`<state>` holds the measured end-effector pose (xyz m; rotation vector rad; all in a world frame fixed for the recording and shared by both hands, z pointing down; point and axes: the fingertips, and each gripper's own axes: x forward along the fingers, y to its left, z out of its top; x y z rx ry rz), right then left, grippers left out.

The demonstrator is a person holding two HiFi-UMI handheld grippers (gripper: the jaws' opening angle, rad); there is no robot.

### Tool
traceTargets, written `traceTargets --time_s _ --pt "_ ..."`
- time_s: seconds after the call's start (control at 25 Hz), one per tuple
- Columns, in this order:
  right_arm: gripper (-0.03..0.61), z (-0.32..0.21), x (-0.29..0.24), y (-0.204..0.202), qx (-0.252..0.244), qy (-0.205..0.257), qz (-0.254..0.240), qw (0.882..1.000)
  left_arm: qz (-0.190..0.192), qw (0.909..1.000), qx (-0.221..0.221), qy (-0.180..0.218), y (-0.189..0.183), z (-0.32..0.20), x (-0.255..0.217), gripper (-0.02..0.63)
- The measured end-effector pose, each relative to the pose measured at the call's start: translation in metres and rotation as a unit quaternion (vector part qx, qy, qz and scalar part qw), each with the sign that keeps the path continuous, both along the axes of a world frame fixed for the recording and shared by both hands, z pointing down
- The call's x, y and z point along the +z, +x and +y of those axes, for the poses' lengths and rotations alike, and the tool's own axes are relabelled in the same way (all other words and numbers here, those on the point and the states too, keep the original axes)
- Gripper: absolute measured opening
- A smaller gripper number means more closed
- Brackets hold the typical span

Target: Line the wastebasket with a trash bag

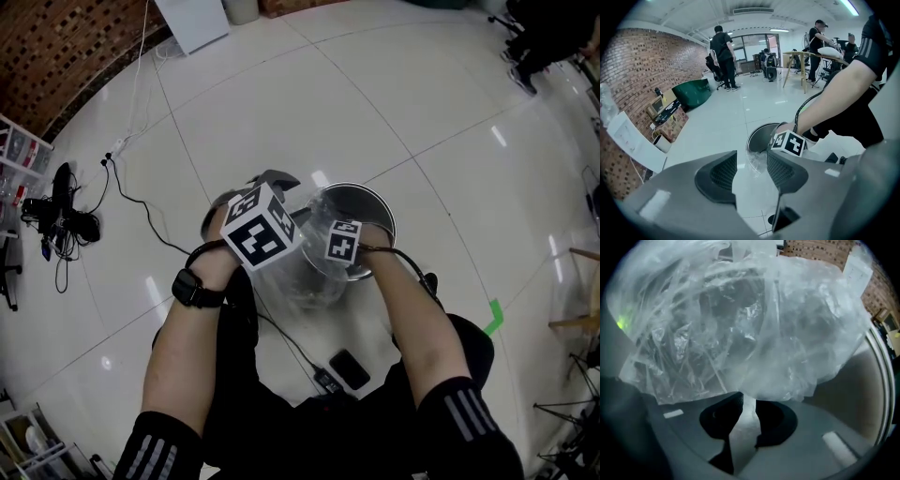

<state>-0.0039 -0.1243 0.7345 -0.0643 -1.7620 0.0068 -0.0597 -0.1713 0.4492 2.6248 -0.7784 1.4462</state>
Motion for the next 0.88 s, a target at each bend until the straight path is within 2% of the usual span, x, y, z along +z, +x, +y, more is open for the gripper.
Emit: traceTargets --time_s 0.16,0.48,0.6,0.72,0.88 --pt "0.104 -0.002 -0.011 0.001 0.005 0.007 -0.012 1.000 0.001 1.0000 0.002 0.003 0.002 0.000 -0.003 0.195" --pt "0.138 -0.021 -0.080 0.024 0.044 0.035 -0.038 0.998 0.004 0.9998 -0.001 0.018 -0.006 -0.001 -0.013 0.195" --pt "0.140 -0.028 -0.112 0.039 0.078 0.047 -0.058 0.994 0.009 0.9996 0.001 0.028 0.000 0.000 -0.020 0.195" --pt "0.138 -0.032 -0.151 0.041 0.137 0.032 -0.113 0.984 0.015 0.9994 0.007 0.032 0.006 0.002 -0.024 0.195" --pt "0.140 -0.030 -0.197 0.028 0.191 -0.014 -0.208 0.959 0.010 0.9993 0.015 0.032 0.011 0.002 -0.023 0.195"
